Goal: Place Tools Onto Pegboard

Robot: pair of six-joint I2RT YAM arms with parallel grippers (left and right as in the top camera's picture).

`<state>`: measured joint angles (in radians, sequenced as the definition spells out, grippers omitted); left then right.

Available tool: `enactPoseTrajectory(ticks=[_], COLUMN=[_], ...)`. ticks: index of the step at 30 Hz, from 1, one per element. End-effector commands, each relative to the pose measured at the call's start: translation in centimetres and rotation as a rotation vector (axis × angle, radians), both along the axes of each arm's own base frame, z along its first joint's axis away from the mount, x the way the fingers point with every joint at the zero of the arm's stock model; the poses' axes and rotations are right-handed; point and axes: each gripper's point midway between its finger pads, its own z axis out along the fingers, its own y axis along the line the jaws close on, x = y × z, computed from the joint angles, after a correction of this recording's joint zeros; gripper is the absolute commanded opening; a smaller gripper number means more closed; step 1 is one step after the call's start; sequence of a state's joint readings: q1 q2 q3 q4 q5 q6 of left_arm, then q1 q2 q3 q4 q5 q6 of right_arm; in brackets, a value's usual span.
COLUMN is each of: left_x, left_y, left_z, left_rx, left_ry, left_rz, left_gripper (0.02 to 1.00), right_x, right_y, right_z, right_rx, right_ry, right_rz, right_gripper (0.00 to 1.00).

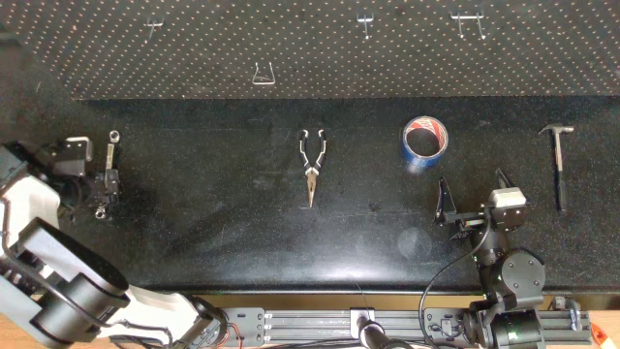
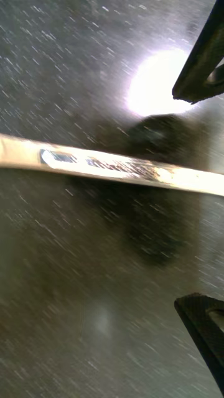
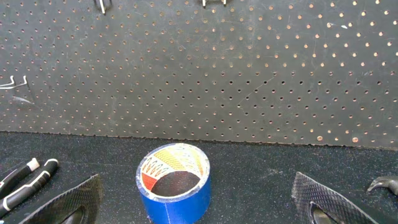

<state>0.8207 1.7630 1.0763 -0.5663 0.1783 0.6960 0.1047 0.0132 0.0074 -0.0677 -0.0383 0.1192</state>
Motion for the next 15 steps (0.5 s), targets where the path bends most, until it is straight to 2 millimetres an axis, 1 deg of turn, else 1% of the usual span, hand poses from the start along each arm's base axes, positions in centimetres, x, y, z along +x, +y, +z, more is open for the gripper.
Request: enactPoseTrajectory(ticks=[1, 3, 6, 15], left_x=[2.7, 3.4, 3.6, 4.1], left_y=[-0.2, 0.3, 0.5, -0.7], left_z=[-0.5, -0.4, -0.7, -1.8], left_rx=[-0.011, -0.020, -0.020, -0.096], left_ry=[-0.045, -0.062, -0.064, -0.087], left_rz=[-0.035, -0.003, -0.004, -0.027], left_gripper=[0.993, 0.993, 0.993, 0.993], right_x=[0.0, 0.0, 0.0, 0.0], right_y=[0.1, 0.1, 0.1, 0.1], right_z=[0.0, 0.0, 0.0, 0.0], right_rx=[0.011, 0.011, 0.011, 0.011], right_ry=[0.000, 0.000, 0.000, 0.000], right_rz=[0.003, 0.003, 0.003, 0.003], right_gripper=[0.998, 0.996, 0.996, 0.996])
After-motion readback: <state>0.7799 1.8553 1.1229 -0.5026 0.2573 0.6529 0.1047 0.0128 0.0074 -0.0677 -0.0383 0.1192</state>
